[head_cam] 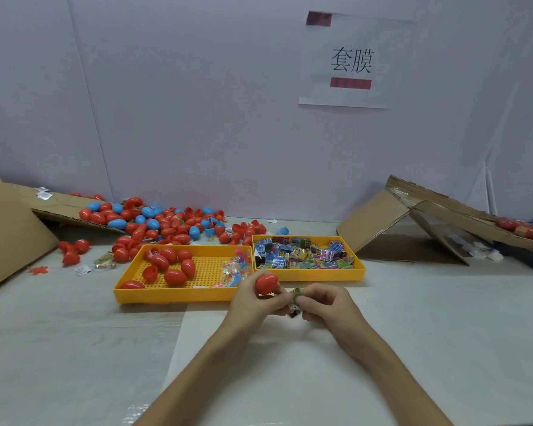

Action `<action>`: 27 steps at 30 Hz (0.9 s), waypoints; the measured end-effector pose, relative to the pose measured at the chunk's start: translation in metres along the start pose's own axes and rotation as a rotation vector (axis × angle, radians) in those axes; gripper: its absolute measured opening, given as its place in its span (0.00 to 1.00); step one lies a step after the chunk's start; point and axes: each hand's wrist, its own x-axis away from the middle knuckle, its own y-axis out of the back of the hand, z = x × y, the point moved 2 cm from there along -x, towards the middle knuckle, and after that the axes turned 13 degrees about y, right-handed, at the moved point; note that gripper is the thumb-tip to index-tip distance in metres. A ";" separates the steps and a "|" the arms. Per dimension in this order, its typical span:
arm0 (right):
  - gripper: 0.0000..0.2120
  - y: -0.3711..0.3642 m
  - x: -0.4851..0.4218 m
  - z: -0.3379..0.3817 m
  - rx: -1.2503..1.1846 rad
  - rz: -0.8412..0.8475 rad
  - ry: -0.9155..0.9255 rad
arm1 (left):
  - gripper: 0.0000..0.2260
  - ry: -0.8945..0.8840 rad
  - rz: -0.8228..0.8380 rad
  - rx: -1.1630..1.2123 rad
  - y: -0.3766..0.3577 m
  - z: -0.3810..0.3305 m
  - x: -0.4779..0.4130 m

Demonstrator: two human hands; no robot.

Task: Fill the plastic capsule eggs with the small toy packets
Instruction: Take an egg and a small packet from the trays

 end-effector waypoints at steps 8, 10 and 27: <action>0.05 0.003 0.000 0.001 -0.038 -0.071 -0.004 | 0.10 -0.041 -0.036 -0.048 0.002 0.003 -0.003; 0.09 0.003 0.000 0.001 -0.047 -0.080 -0.003 | 0.11 -0.078 -0.047 -0.121 0.001 0.005 -0.005; 0.02 0.005 -0.001 -0.005 -0.018 -0.023 -0.067 | 0.17 -0.305 -0.068 -0.453 -0.004 0.011 -0.003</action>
